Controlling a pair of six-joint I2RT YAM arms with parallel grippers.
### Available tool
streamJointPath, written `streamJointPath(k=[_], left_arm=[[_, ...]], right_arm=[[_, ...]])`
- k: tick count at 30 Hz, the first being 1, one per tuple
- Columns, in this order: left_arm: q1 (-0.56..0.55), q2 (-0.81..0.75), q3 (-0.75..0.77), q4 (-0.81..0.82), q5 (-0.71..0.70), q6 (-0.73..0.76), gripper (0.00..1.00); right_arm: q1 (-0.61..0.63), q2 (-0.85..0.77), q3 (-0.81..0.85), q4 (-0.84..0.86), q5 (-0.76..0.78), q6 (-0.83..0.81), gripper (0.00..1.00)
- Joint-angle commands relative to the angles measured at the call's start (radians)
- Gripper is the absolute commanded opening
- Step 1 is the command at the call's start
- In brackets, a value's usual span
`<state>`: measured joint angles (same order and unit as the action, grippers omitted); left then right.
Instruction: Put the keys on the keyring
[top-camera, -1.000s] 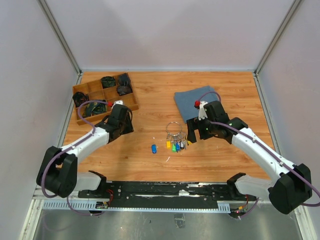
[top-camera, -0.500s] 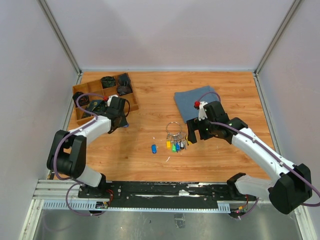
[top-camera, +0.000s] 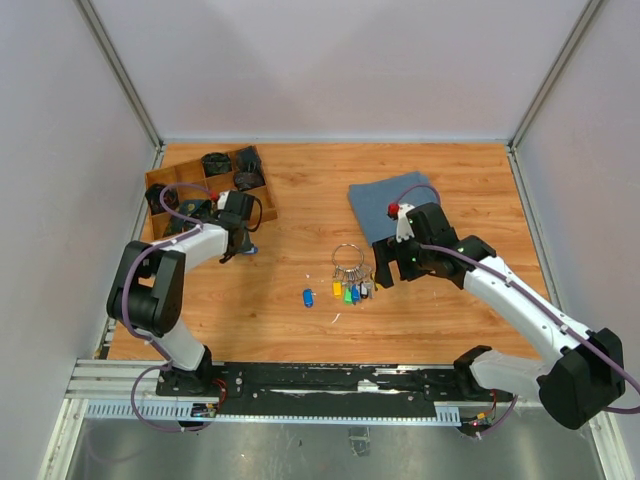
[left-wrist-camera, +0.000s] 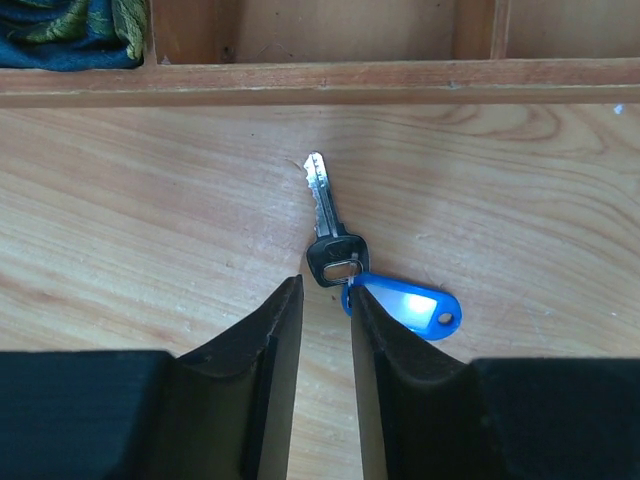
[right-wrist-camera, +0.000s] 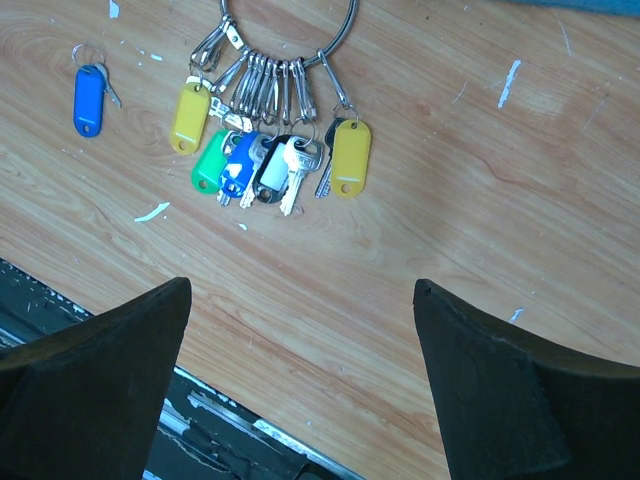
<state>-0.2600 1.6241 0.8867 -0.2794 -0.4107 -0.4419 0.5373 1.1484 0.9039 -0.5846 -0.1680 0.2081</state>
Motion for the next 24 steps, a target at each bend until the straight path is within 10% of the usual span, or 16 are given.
streamJointPath(k=[1,13,24], left_arm=[[0.012,0.027,0.034,0.033,-0.018,0.012,0.30],[0.012,0.041,0.037,0.048,-0.047,0.022,0.01],[-0.066,-0.123,-0.018,0.073,0.046,0.031,0.00]], right_arm=[[0.013,-0.021,-0.010,-0.029,-0.006,-0.014,0.93],[0.018,-0.028,-0.006,-0.037,-0.001,-0.009,0.93],[0.019,-0.082,0.002,-0.050,0.106,0.000,0.94]])
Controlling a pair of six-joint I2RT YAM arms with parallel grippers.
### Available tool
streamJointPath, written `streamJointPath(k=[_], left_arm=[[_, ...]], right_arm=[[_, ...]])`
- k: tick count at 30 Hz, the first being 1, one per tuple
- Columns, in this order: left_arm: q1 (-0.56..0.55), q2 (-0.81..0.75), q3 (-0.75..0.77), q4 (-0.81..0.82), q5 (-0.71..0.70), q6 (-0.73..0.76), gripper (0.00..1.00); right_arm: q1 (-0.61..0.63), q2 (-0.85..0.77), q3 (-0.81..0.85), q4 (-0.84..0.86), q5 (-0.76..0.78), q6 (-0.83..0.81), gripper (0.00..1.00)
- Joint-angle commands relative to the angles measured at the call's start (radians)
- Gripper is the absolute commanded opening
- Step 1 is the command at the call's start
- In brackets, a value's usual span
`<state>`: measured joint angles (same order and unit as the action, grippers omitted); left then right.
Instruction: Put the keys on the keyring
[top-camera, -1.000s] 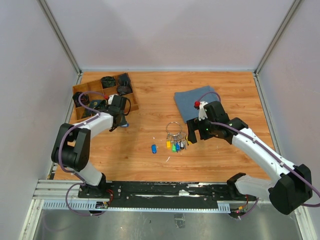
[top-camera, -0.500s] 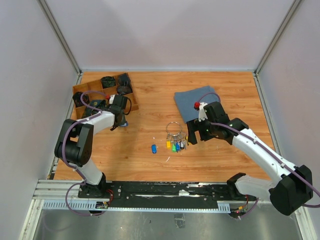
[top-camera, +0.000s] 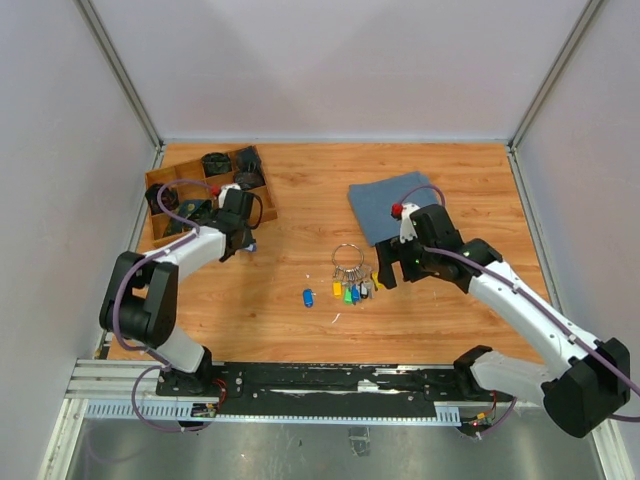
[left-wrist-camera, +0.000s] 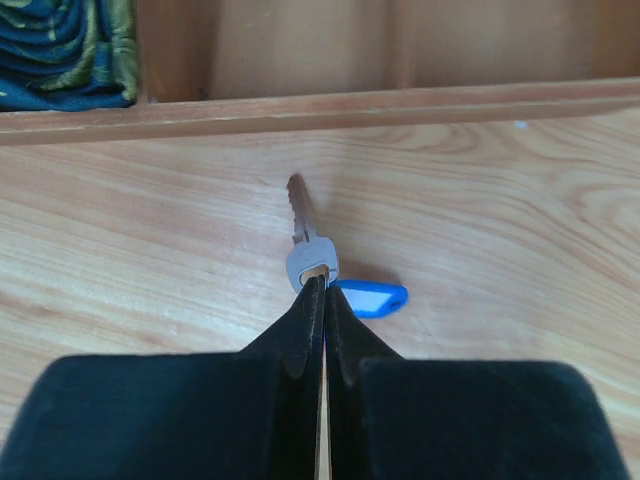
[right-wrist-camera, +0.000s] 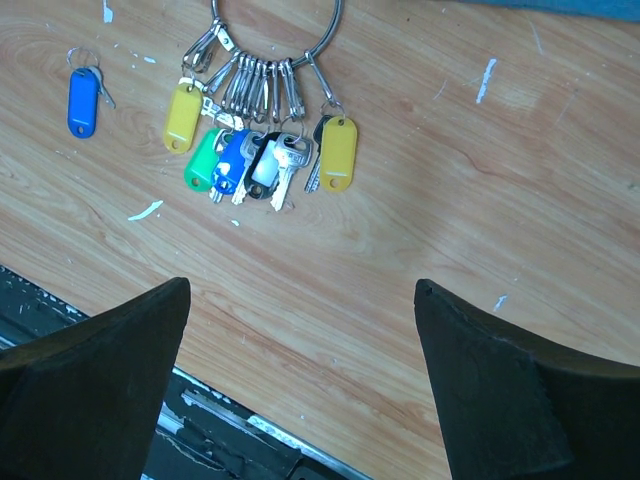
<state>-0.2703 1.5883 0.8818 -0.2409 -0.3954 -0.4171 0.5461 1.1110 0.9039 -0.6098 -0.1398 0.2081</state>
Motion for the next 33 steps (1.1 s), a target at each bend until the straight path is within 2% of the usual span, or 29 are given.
streamJointPath(k=[1,6,10,15,18,22,27,33], left_arm=[[-0.082,-0.103,-0.015,0.033,0.043,0.003,0.01],[-0.262,-0.168,-0.019,0.033,0.097,-0.042,0.01],[-0.439,-0.179,0.007,0.090,0.191,-0.090,0.00],[-0.689,-0.073,0.150,0.151,0.277,-0.088,0.01],[-0.787,0.028,0.239,0.187,0.347,-0.048,0.00],[-0.847,0.163,0.329,0.202,0.415,-0.029,0.01],[-0.848,0.289,0.372,0.216,0.403,-0.032,0.08],[-0.847,0.299,0.392,0.202,0.372,-0.003,0.32]], right_arm=[[0.010,-0.056,0.001,-0.026,0.101,0.006,0.95],[0.011,-0.164,-0.003,-0.025,0.272,0.063,0.96],[0.011,-0.292,-0.007,-0.037,0.447,0.122,0.97],[0.011,-0.470,-0.051,-0.005,0.577,0.160,0.99],[0.010,-0.518,-0.062,-0.009,0.636,0.165,0.99],[0.008,-0.513,-0.060,-0.041,0.647,0.173,0.99],[0.010,-0.496,-0.069,-0.055,0.638,0.184,1.00],[0.009,-0.460,-0.086,-0.030,0.596,0.161,1.00]])
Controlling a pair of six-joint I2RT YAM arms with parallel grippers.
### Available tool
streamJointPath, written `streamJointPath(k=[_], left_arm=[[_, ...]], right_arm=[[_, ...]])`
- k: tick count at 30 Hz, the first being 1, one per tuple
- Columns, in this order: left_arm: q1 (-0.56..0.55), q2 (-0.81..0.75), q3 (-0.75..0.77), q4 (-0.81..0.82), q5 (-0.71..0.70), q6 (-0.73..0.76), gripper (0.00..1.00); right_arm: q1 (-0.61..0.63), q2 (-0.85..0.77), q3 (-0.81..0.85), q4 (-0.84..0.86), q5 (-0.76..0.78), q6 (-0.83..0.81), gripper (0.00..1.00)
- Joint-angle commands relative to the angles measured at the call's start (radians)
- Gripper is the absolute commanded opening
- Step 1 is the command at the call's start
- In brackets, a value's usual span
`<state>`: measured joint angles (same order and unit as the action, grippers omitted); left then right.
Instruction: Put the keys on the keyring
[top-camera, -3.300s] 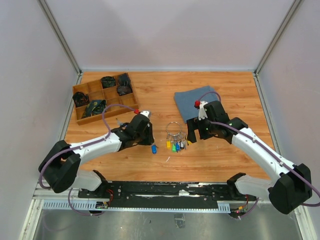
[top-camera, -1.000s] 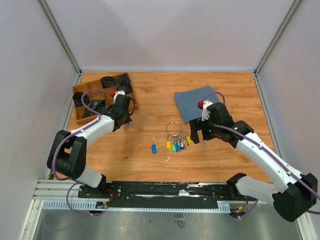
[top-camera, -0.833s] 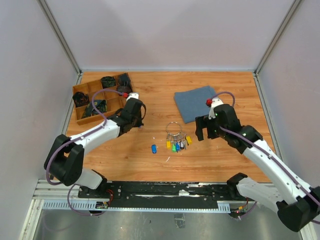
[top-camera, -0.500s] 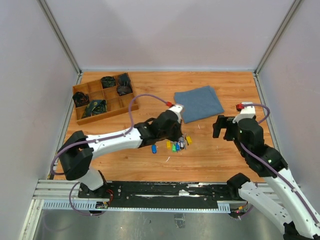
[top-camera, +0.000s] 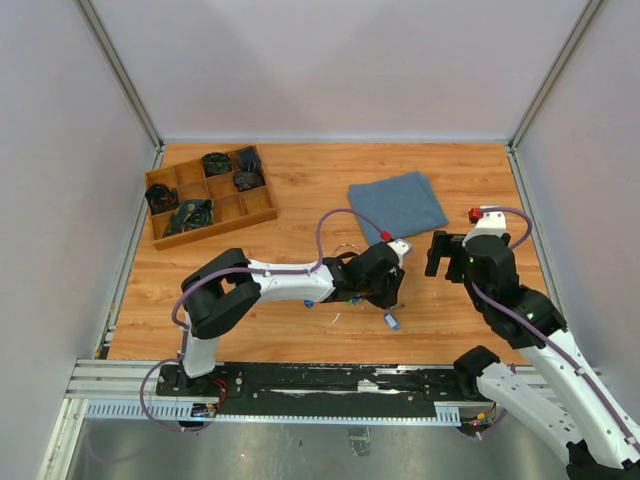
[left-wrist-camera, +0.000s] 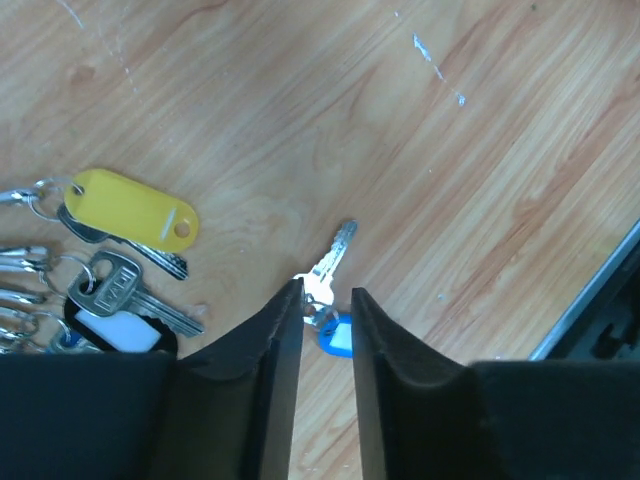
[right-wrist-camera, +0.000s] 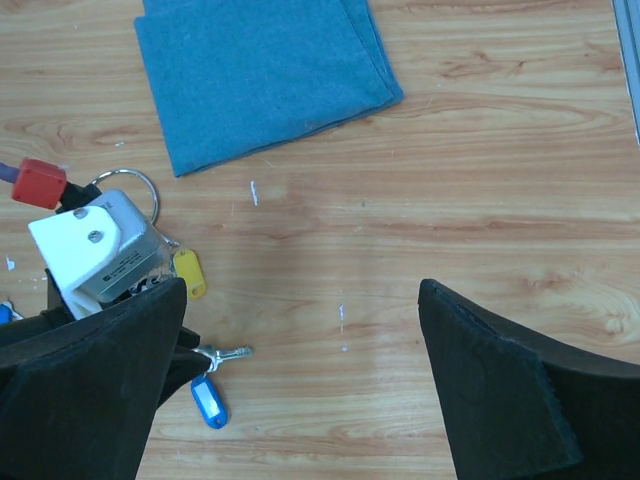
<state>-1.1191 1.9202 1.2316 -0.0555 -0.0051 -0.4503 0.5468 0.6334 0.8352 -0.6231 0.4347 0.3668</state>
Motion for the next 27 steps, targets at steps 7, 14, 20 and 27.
streamJointPath(k=[7,14,20,27], left_arm=[[0.066,-0.226,-0.058,0.003,-0.086,0.035,0.38],[0.189,-0.462,-0.257,-0.021,-0.147,0.016,0.40],[0.313,-0.606,-0.378,-0.077,-0.152,-0.008,0.40],[0.396,-0.721,-0.458,-0.112,-0.174,-0.007,0.40]], right_arm=[[0.009,0.078,-0.048,0.047,-0.105,-0.023,1.00],[0.009,0.252,-0.033,0.122,-0.333,-0.074,0.96],[0.010,0.466,0.023,0.144,-0.544,-0.109,0.73],[0.030,0.673,0.088,0.193,-0.669,-0.114,0.46]])
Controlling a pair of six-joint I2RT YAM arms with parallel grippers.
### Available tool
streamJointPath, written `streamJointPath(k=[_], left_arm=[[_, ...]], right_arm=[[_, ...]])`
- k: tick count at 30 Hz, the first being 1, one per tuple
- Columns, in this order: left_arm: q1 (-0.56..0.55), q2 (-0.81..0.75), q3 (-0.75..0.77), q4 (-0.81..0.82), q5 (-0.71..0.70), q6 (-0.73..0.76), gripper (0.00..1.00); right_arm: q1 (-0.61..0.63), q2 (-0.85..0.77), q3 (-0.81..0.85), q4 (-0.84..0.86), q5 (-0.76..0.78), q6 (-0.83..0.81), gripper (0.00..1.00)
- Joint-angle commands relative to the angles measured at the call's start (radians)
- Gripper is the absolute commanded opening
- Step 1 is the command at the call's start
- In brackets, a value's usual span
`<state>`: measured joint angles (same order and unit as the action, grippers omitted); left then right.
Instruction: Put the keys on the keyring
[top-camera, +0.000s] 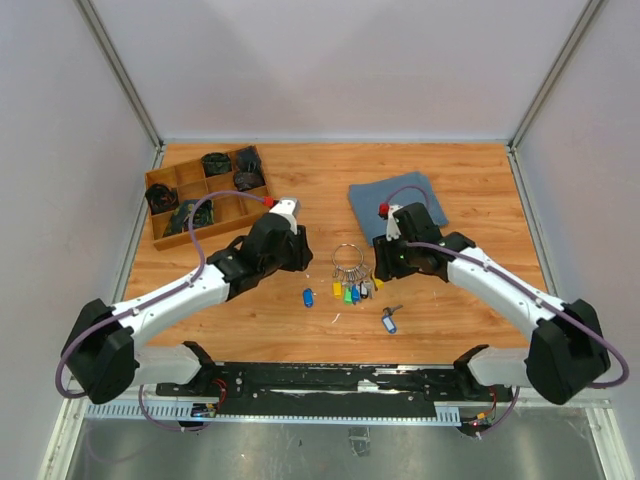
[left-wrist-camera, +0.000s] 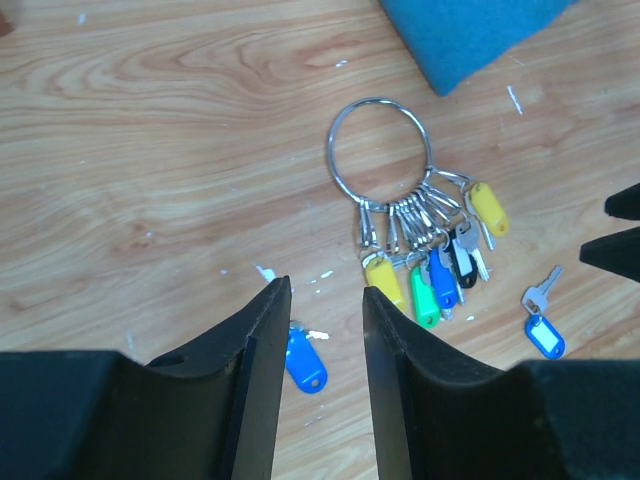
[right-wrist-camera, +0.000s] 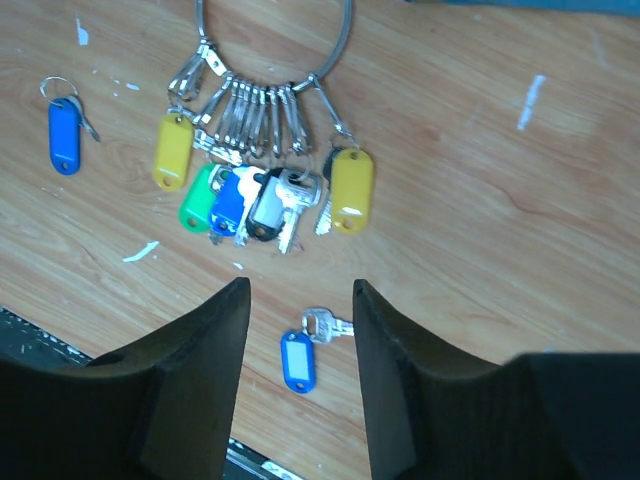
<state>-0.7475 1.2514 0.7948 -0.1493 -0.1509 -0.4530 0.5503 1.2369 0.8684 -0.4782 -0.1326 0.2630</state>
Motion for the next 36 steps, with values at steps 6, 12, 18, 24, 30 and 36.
streamJointPath(k=[6,12,18,24,30,36], left_arm=[[0.028,-0.080,-0.048,-0.033,-0.040,-0.006,0.40],[0.028,-0.092,-0.059,-0.041,-0.050,-0.007,0.40],[0.028,-0.101,-0.061,-0.050,-0.052,-0.003,0.40],[0.028,-0.110,-0.067,-0.055,-0.051,-0.001,0.40],[0.028,-0.114,-0.066,-0.061,-0.055,0.000,0.41],[0.028,-0.116,-0.070,-0.063,-0.053,-0.001,0.40]], right_arm=[[0.068,0.192,0.111,0.092,-0.143,-0.006,0.32],[0.148,0.284,0.146,0.111,-0.034,0.071,0.27],[0.179,0.315,0.114,0.172,0.085,0.198,0.20],[0.180,0.359,0.119,0.182,0.113,0.227,0.16],[0.180,0.415,0.132,0.181,0.101,0.225,0.15],[0.180,0.443,0.128,0.178,0.111,0.221,0.26]])
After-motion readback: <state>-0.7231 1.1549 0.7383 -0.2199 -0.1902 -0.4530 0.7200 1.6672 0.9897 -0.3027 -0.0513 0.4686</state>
